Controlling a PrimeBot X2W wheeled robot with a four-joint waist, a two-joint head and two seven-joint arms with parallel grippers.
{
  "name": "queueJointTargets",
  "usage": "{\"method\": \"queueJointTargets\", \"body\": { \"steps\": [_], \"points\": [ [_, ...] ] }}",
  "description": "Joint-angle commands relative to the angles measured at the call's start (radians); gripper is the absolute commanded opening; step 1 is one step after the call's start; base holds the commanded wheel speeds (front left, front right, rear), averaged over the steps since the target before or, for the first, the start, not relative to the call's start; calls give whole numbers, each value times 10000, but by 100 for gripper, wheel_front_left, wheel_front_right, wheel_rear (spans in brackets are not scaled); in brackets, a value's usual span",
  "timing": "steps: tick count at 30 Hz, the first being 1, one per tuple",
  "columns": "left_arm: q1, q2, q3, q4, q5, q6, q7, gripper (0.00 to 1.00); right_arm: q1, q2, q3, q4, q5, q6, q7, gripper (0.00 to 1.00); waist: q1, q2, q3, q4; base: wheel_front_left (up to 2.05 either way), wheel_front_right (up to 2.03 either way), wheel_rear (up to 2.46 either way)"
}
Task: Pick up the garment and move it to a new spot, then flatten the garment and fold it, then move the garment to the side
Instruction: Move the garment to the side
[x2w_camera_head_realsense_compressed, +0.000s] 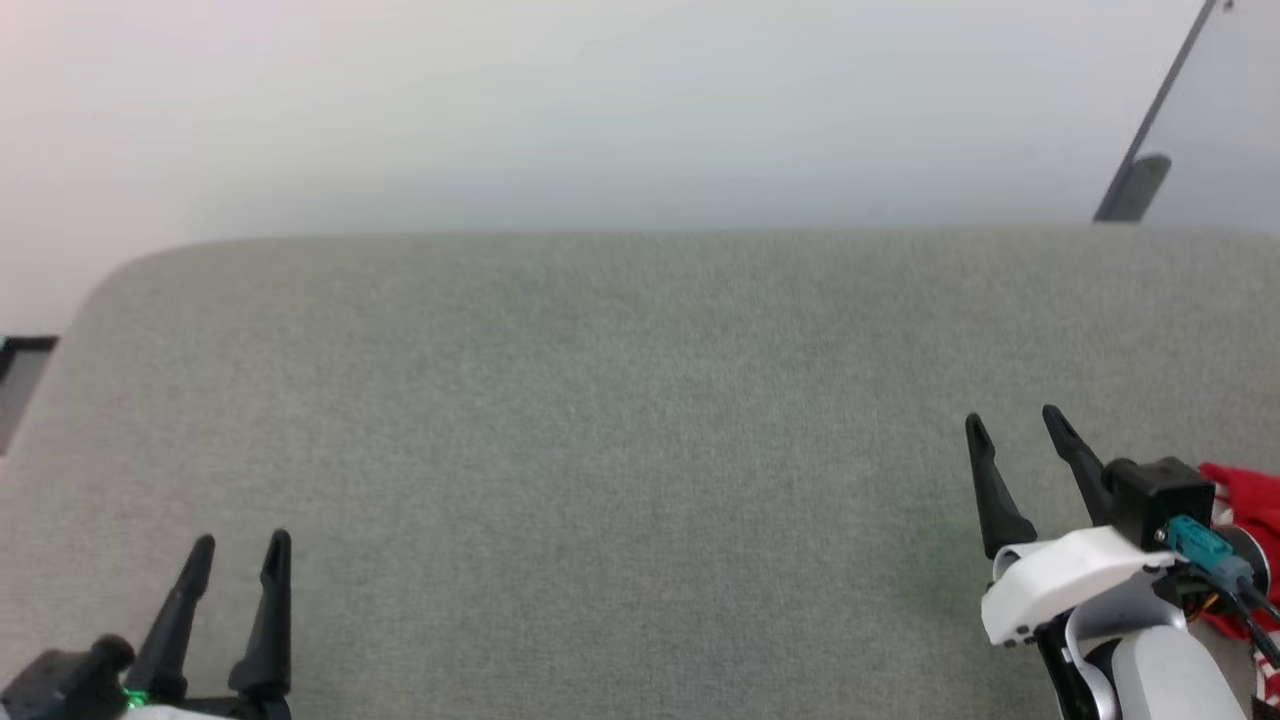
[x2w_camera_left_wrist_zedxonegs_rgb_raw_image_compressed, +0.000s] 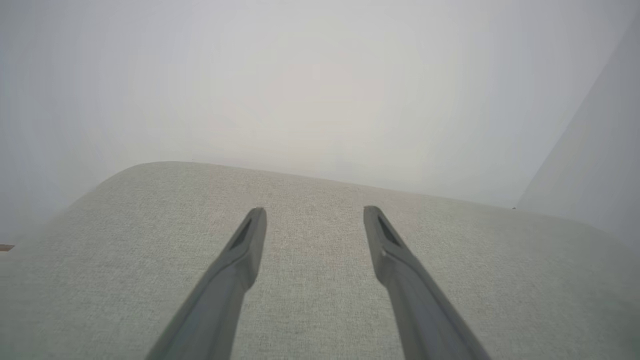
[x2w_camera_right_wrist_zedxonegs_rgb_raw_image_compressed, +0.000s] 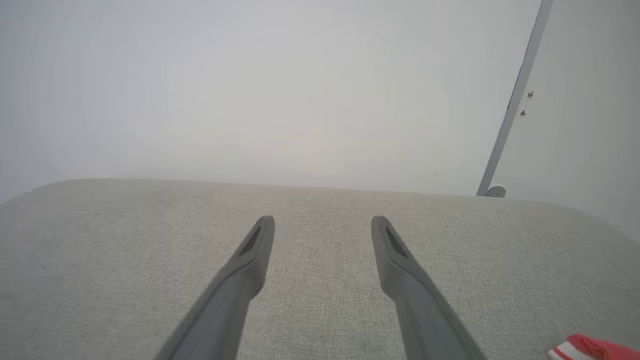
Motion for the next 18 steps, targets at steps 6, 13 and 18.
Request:
{"method": "queueJointTargets", "body": {
  "steps": [6,13,18],
  "points": [
    [456,-183,183,-251,267,19,12,100,641,-223,105,-628,121,-21,-67,100,0,0,-722,148,0,0,0],
    [1009,-204,457,-685,438,19,14,100,1609,-358,-217,-1843,236,-21,225,100,0,0,-830,119,0,0,0],
    [1500,-268,680,-1046,456,19,13,100,2397,-302,-396,-2806,200,-21,524,100,0,0,-840,174,0,0,0]
  ]
}}
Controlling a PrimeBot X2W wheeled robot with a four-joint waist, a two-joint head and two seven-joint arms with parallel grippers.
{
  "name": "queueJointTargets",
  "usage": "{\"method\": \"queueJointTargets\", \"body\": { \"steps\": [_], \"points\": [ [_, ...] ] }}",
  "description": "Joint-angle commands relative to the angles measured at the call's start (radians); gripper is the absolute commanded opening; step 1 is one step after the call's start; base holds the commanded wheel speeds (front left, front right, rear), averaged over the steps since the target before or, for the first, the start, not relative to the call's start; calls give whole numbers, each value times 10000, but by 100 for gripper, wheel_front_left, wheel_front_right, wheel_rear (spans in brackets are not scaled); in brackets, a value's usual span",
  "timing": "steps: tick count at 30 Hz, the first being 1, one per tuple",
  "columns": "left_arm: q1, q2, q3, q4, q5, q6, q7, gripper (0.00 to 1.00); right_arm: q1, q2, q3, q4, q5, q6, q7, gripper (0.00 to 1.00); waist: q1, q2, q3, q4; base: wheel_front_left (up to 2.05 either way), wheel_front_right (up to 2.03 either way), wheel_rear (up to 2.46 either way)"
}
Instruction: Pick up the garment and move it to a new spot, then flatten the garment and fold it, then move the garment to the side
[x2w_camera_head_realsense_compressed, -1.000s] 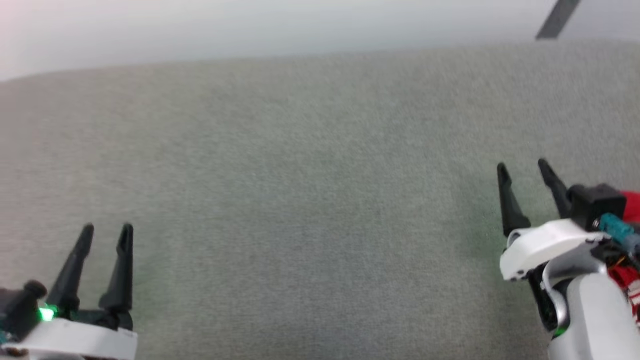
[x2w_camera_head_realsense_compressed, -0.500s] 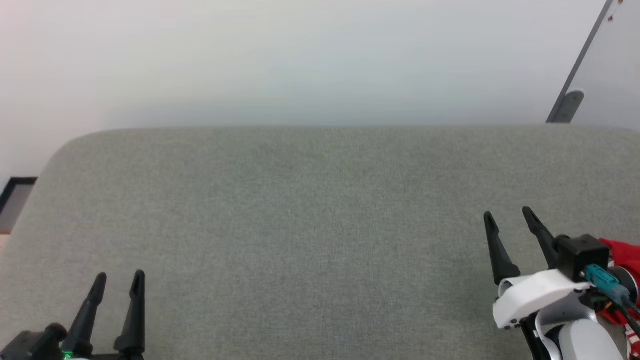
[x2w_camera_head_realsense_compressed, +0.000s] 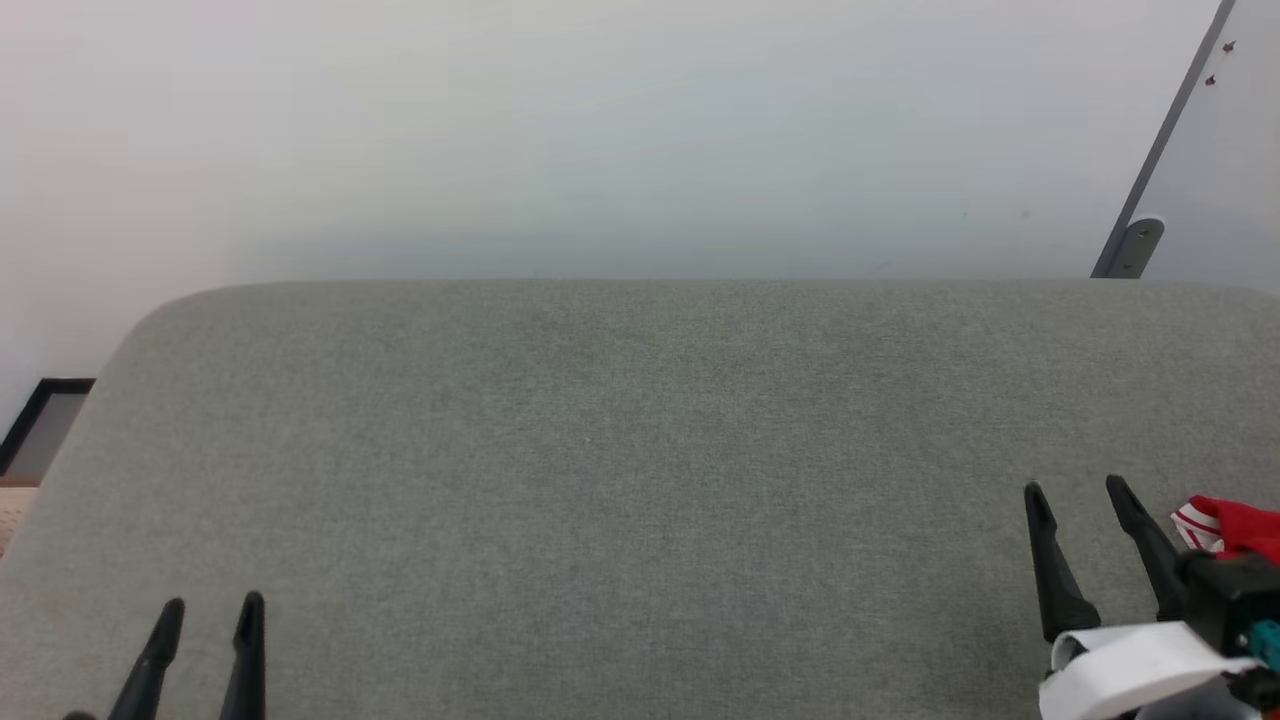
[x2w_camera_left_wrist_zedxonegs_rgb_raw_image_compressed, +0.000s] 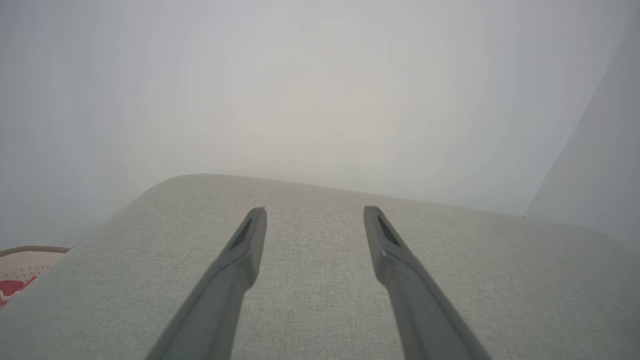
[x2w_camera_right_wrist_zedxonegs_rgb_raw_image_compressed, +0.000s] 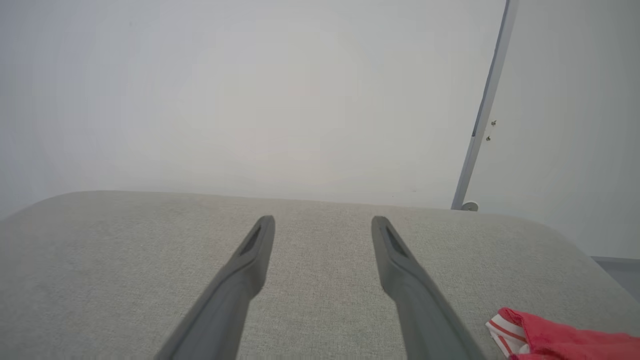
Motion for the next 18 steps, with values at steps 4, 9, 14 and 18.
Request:
{"method": "queueJointTargets", "body": {
  "steps": [4,9,14,18],
  "points": [
    [270,-107,132,-247,48,19,16,100,412,89,-131,-497,-41,-21,139,100,0,0,20,43,0,0,0],
    [310,-75,162,-314,28,19,14,100,641,183,-94,-786,-66,-21,190,100,0,0,29,46,0,0,0],
    [186,-156,263,-441,85,19,16,100,734,232,-137,-842,-11,-21,206,100,0,0,15,25,0,0,0],
    [205,-175,257,-482,17,19,16,100,740,271,-163,-839,55,-21,200,100,0,0,13,22,0,0,0]
  ]
}}
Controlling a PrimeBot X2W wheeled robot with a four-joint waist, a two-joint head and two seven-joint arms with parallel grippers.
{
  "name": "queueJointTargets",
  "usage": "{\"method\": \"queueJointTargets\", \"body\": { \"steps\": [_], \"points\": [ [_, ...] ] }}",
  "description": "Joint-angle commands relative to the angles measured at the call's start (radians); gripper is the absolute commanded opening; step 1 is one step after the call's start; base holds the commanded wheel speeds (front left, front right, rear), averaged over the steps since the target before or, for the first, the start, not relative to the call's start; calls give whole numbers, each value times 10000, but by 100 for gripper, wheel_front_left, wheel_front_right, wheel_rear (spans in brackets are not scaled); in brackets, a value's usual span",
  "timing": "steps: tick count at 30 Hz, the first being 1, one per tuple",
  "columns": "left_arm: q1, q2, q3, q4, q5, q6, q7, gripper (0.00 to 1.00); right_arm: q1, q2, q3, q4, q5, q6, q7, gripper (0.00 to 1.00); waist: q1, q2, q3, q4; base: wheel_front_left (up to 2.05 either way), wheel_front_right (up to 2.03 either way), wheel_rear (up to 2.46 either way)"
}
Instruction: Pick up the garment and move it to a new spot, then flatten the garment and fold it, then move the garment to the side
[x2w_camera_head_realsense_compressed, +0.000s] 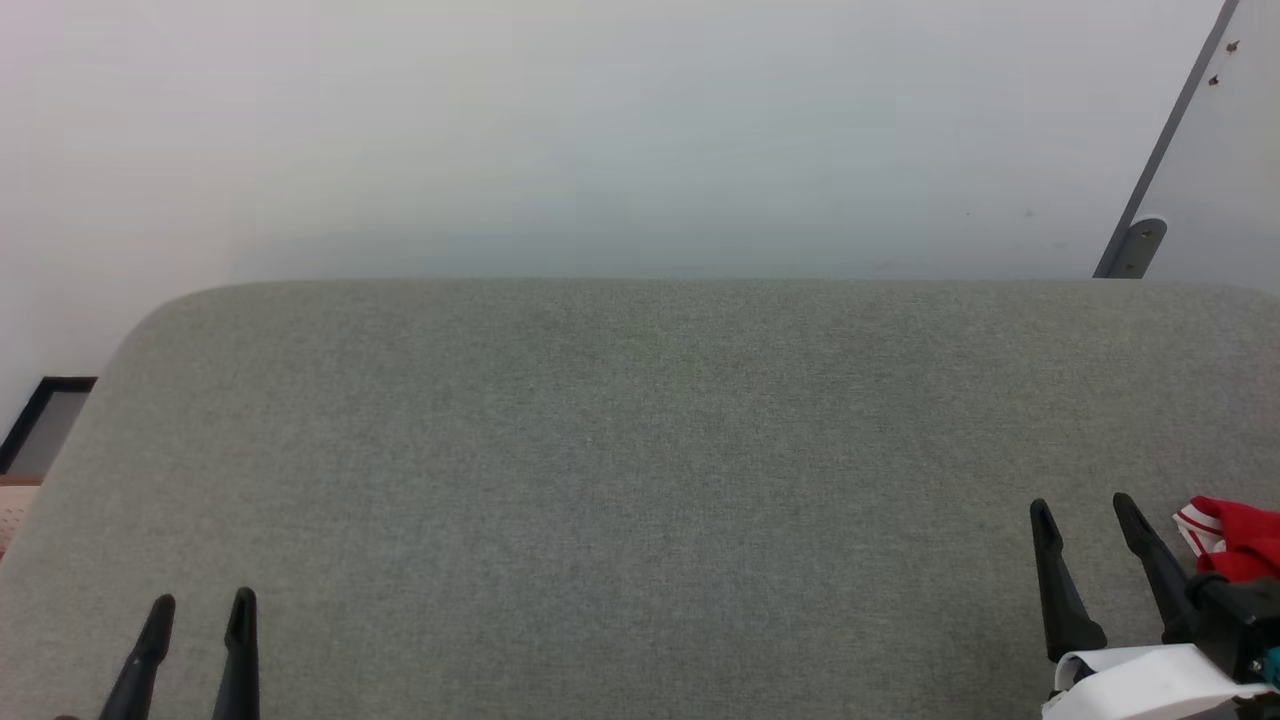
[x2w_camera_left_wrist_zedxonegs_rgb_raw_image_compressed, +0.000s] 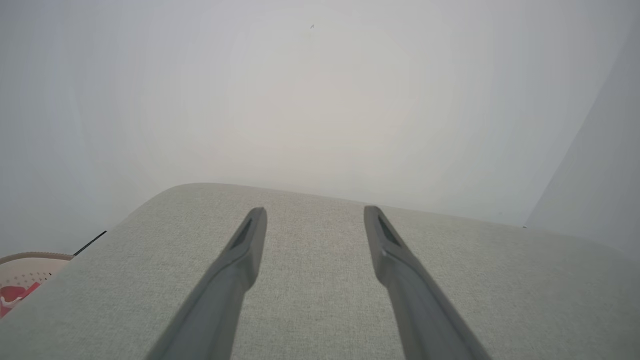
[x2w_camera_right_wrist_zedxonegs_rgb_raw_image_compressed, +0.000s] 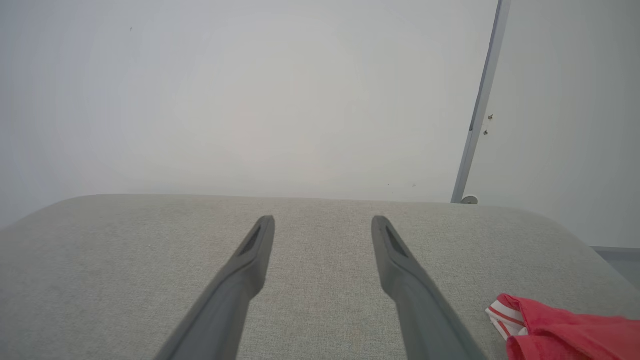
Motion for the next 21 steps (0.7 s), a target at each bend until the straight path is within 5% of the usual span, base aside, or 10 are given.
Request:
{"method": "queueJointTargets", "body": {
  "steps": [1,8,9,21],
  "points": [
    [11,-11,18,-17,-40,19,15,100,90,17,-7,-27,23,-21,-24,100,0,0,2,-2,0,0,0],
    [37,-17,145,-84,-39,20,15,100,48,61,78,-21,76,-21,-61,100,0,0,46,-26,0,0,0],
    [4,-22,126,-69,-41,0,3,0,10,48,67,3,68,0,-18,0,0,0,45,-26,0,0,0],
    [-427,-465,19,510,-1514,7,460,0,-140,59,12,605,2016,-1,160,0,0,0,79,-53,0,0,0]
  ]
}}
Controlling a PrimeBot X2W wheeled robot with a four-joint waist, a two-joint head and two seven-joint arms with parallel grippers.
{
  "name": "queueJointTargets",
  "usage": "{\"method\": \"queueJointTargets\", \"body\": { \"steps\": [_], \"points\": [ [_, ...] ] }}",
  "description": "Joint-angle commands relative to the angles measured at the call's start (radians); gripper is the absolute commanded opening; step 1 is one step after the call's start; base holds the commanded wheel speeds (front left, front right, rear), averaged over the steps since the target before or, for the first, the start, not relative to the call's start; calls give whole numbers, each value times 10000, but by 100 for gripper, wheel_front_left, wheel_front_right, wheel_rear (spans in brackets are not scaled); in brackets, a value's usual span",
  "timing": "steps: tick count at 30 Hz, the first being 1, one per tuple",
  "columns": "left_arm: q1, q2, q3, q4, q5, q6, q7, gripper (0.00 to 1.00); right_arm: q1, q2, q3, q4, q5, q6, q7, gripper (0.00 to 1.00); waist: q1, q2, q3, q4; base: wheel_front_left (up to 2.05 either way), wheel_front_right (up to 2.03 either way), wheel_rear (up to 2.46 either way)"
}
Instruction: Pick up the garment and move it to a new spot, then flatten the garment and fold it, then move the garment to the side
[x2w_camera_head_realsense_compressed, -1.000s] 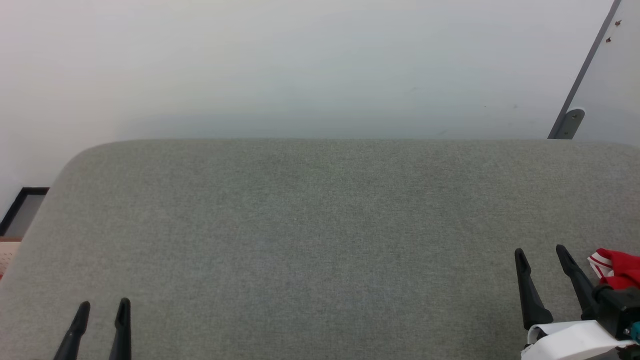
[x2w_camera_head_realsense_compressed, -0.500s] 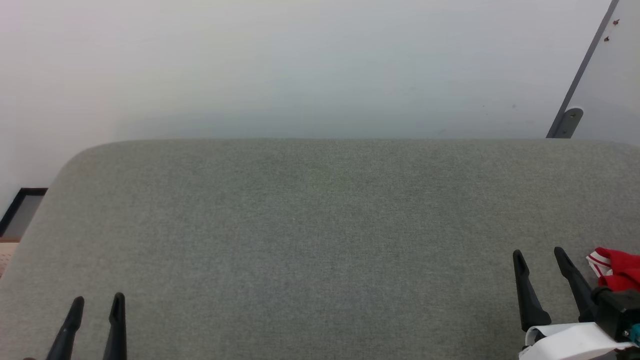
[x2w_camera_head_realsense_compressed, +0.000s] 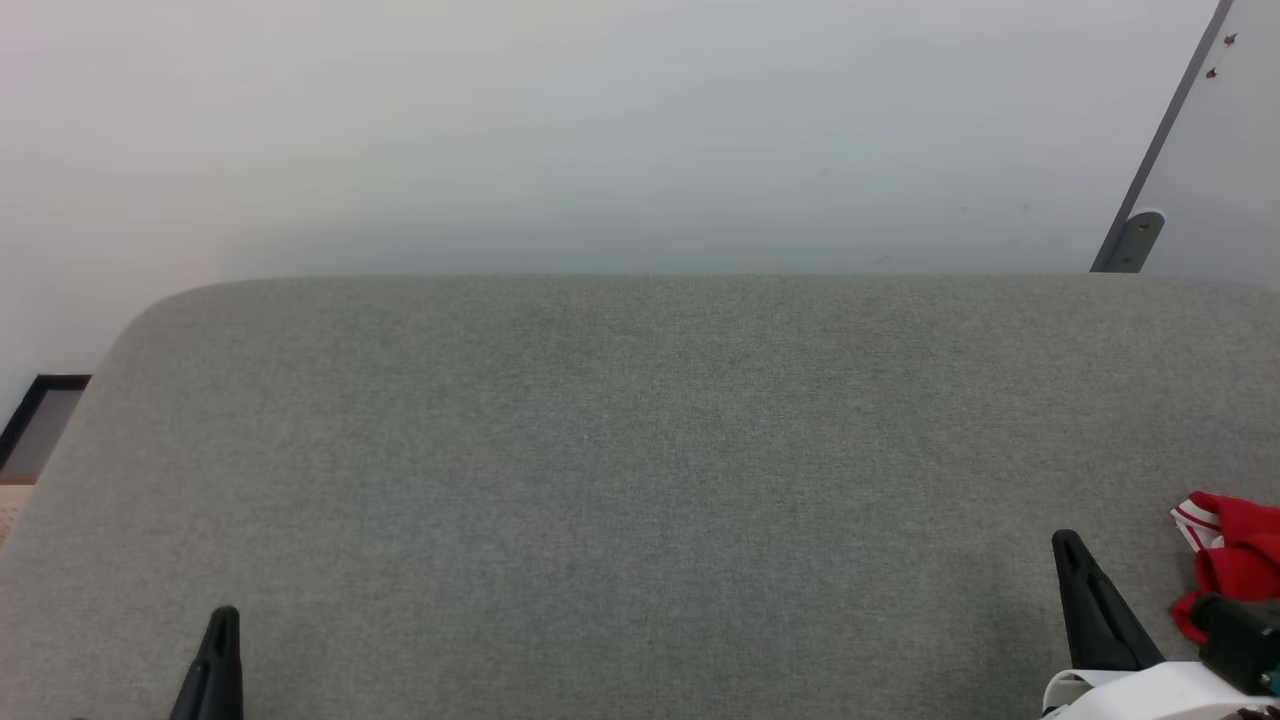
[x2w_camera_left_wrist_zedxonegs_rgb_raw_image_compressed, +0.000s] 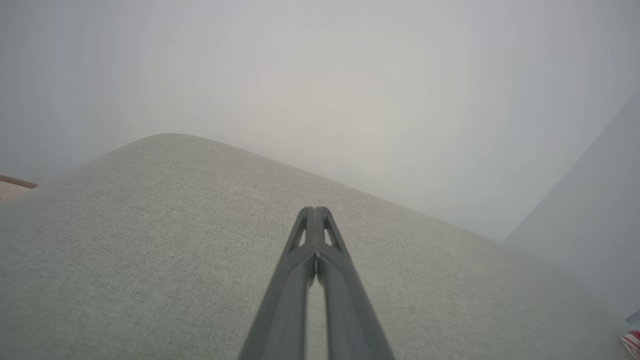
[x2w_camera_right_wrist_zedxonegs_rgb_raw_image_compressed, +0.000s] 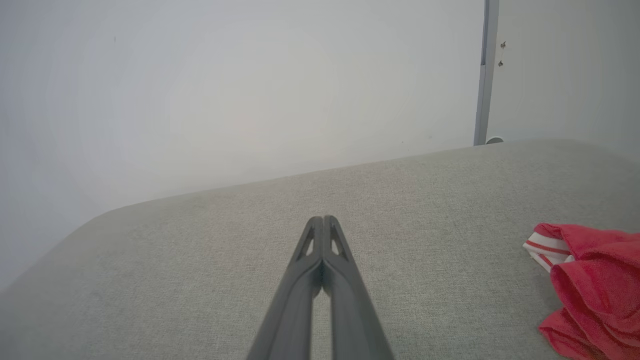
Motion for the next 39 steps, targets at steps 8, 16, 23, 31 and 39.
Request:
{"method": "queueJointTargets", "body": {
  "steps": [8,16,23,31,39],
  "points": [
    [-614,-135,37,242,-1309,4,378,0,-457,-41,-97,190,1729,-2,157,0,0,0,25,-20,0,0,0],
    [-951,-344,20,522,-2310,3,704,0,-632,-50,-155,455,3049,-3,272,0,0,0,49,-39,0,0,0],
    [-1175,-493,10,691,-3003,3,932,0,-742,-53,-197,639,3963,-4,356,0,0,0,68,-53,0,0,0],
    [-1452,-683,1,912,-3858,4,1222,0,-883,-56,-257,869,5092,-5,465,0,0,0,92,-73,0,0,0],
    [-1712,-859,-5,1114,-4644,5,1490,0,-1008,-57,-312,1079,6132,-6,569,0,0,0,117,-92,0,0,0]
  ]
}}
